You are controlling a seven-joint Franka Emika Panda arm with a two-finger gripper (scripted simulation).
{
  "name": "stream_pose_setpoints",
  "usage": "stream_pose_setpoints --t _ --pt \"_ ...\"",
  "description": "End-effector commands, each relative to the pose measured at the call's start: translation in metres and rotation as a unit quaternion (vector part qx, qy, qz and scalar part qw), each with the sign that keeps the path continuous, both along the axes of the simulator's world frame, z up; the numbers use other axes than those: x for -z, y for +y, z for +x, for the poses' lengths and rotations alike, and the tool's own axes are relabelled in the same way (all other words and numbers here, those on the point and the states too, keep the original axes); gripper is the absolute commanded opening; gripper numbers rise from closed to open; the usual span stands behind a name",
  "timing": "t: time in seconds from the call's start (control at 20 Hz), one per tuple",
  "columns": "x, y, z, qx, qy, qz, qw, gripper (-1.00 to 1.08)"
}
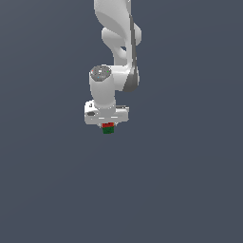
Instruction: Pick up the object and move it to a goal position.
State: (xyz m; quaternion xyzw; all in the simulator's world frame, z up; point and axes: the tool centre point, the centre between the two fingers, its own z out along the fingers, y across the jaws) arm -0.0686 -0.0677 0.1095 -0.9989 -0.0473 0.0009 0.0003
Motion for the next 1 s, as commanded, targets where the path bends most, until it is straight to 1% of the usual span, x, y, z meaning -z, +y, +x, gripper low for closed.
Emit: stream_pose_setpoints --t 0.0,0.2,0.45,0.65,0.95 --pt "-0.02 -0.01 0.007 0.0 -0.001 0.0 1.0 -1.0" --pt "-0.045 -0.022 0.016 0.0 -0.001 0.0 1.0 -1.0" --pt "-0.064 -0.032 0.024 0.0 -0.001 0.0 1.0 -1.0" --pt "-0.071 -0.036 0.027 0.0 -0.001 0.0 1.0 -1.0" --pt "-0.069 -0.035 0.028 0.0 -0.001 0.0 1.0 -1.0"
